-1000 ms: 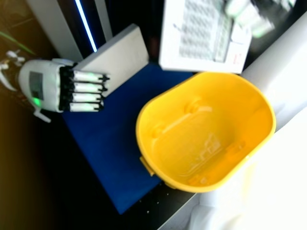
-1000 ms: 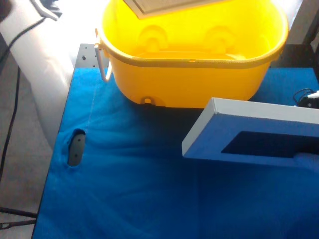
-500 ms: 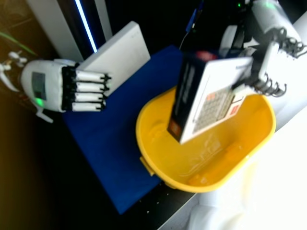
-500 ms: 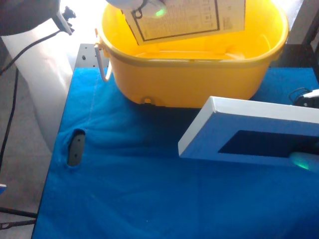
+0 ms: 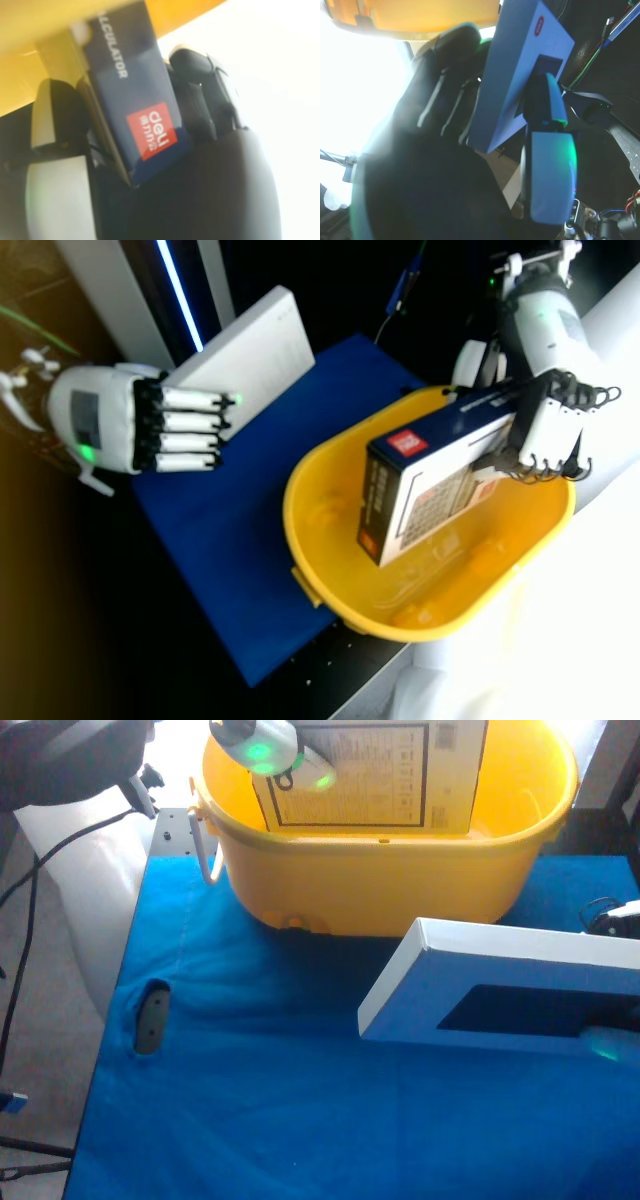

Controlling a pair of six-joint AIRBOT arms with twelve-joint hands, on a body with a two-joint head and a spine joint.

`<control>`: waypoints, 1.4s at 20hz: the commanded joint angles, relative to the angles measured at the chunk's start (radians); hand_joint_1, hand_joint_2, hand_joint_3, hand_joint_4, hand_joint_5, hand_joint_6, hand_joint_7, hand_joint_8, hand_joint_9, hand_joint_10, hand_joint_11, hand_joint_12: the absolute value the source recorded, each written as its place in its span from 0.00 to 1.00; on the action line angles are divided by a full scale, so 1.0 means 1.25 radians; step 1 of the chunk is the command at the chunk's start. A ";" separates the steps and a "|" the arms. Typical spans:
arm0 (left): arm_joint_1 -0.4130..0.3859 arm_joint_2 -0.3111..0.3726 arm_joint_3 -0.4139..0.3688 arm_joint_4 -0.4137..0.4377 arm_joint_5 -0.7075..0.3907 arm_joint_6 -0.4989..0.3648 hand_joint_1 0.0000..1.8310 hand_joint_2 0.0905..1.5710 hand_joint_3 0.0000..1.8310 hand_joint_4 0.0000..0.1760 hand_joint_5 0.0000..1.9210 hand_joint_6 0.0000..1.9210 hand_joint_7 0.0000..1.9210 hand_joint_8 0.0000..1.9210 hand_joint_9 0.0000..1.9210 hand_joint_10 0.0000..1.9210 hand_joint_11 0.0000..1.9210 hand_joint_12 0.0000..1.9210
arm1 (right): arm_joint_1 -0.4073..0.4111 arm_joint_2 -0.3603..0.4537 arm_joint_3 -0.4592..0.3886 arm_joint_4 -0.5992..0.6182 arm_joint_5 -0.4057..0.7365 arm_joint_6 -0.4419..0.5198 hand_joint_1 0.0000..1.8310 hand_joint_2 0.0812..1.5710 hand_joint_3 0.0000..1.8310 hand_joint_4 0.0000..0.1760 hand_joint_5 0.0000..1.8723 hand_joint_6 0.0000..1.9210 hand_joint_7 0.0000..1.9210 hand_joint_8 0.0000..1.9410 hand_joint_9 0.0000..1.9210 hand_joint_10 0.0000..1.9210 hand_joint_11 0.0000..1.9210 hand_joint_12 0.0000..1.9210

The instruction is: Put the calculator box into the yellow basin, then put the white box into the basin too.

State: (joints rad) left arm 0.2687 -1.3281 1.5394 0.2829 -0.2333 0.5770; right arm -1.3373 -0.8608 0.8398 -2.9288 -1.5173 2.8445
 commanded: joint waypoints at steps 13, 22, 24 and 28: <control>0.019 0.017 0.001 -0.083 -0.151 -0.004 0.42 0.64 0.00 0.37 0.20 0.04 0.17 0.01 0.02 0.34 0.00 0.63 | 0.017 0.000 0.005 -0.012 -0.105 0.009 0.76 0.68 0.00 0.00 0.53 0.48 0.55 0.46 0.49 0.62 0.41 0.77; 0.000 0.194 -0.145 -0.135 -0.352 -0.004 0.36 0.67 0.00 0.00 0.25 0.01 0.22 0.00 0.10 0.16 0.00 0.56 | 0.076 0.045 0.004 -0.059 -0.112 0.009 0.75 0.68 0.00 0.00 0.54 0.45 0.51 0.50 0.50 0.60 0.42 0.68; -0.008 0.228 -0.176 -0.135 -0.401 -0.004 0.35 0.67 0.00 0.20 0.27 0.01 0.20 0.00 0.11 0.16 0.00 0.66 | 0.081 0.051 0.004 -0.064 -0.113 0.009 0.69 0.70 0.00 0.00 0.51 0.47 0.52 0.56 0.48 0.54 0.42 0.74; -0.018 0.291 -0.228 -0.139 -0.470 0.006 0.35 0.71 0.00 0.00 0.27 0.01 0.23 0.02 0.07 0.39 0.00 0.68 | 0.081 0.080 -0.010 -0.067 -0.137 0.009 0.75 0.68 0.00 0.00 0.54 0.43 0.53 0.47 0.48 0.65 0.40 0.77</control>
State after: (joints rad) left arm 0.2642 -0.9684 1.2495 0.1356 -0.6865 0.5827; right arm -1.2507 -0.7624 0.8284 -2.9776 -1.5471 2.8445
